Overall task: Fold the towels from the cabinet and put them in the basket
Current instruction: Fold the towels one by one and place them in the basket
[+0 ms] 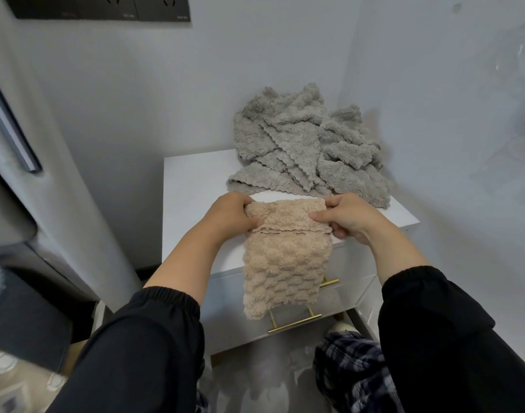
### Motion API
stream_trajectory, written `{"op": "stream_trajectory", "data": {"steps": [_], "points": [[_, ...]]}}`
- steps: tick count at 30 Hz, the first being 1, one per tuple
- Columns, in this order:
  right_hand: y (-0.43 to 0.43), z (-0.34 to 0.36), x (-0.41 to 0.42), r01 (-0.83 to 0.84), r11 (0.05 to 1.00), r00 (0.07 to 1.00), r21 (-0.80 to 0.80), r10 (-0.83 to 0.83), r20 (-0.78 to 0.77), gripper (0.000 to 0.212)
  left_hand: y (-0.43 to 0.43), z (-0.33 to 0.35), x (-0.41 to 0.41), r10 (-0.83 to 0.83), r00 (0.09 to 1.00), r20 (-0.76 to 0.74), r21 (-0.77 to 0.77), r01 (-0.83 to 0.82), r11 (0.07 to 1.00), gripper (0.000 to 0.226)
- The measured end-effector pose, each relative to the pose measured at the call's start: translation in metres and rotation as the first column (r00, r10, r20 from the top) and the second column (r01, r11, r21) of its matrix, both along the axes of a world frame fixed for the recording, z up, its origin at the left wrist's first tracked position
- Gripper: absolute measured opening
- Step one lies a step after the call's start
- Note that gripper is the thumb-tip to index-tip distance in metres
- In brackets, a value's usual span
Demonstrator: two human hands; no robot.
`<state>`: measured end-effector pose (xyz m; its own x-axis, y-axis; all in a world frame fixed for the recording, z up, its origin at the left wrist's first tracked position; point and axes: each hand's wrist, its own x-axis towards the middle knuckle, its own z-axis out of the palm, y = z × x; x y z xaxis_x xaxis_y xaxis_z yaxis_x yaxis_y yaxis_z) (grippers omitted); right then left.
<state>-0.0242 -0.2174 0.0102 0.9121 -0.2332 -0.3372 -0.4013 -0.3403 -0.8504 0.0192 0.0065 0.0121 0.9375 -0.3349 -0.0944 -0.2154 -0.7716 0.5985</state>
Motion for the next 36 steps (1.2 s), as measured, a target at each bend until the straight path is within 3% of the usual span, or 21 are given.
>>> {"op": "stream_trajectory", "data": {"steps": [1, 3, 7, 10, 13, 18, 25, 32, 36], "points": [[0.0, 0.001, 0.0, -0.008, 1.0, 1.0, -0.002, 0.008, 0.002, 0.027, 0.0, 0.001, 0.0, 0.011, 1.0, -0.006, -0.012, -0.011, 1.0, 0.014], [0.003, 0.004, -0.002, -0.003, 1.0, 1.0, -0.025, 0.004, 0.025, 0.02, 0.001, 0.001, 0.001, 0.039, 0.999, -0.015, -0.041, -0.04, 0.998, 0.021], [0.008, 0.011, -0.003, 0.064, 0.997, 0.985, -0.037, -0.057, 0.16, 0.025, -0.004, 0.004, -0.002, 0.131, 0.985, 0.108, -0.139, -0.116, 0.984, 0.004], [0.014, 0.015, -0.005, 0.11, 0.994, 0.958, -0.002, -0.105, 0.268, 0.012, -0.006, 0.007, -0.002, 0.206, 0.965, 0.162, -0.247, -0.162, 0.955, 0.022], [0.018, 0.015, -0.003, 0.122, 0.991, 0.932, 0.06, -0.136, 0.336, 0.016, -0.008, 0.007, -0.002, 0.253, 0.949, 0.189, -0.327, -0.182, 0.927, 0.027], [0.018, 0.01, 0.0, 0.136, 0.991, 0.896, 0.021, -0.132, 0.424, 0.025, -0.009, 0.007, -0.004, 0.266, 0.924, 0.275, -0.347, -0.162, 0.924, 0.024], [0.012, 0.001, -0.003, 0.148, 0.916, 0.905, -0.373, 0.027, 0.424, 0.024, -0.005, 0.0, -0.004, 0.134, 0.941, 0.311, -0.163, -0.087, 0.983, 0.019], [0.004, 0.002, -0.011, 0.019, 0.858, 0.946, -0.513, 0.15, 0.287, 0.028, 0.004, 0.002, -0.005, -0.044, 0.934, 0.355, 0.066, 0.022, 0.998, 0.021], [0.001, 0.001, -0.014, -0.098, 0.76, 0.947, -0.642, 0.269, 0.173, 0.037, 0.005, 0.003, -0.007, -0.094, 0.941, 0.325, 0.131, 0.053, 0.99, 0.025]]}}
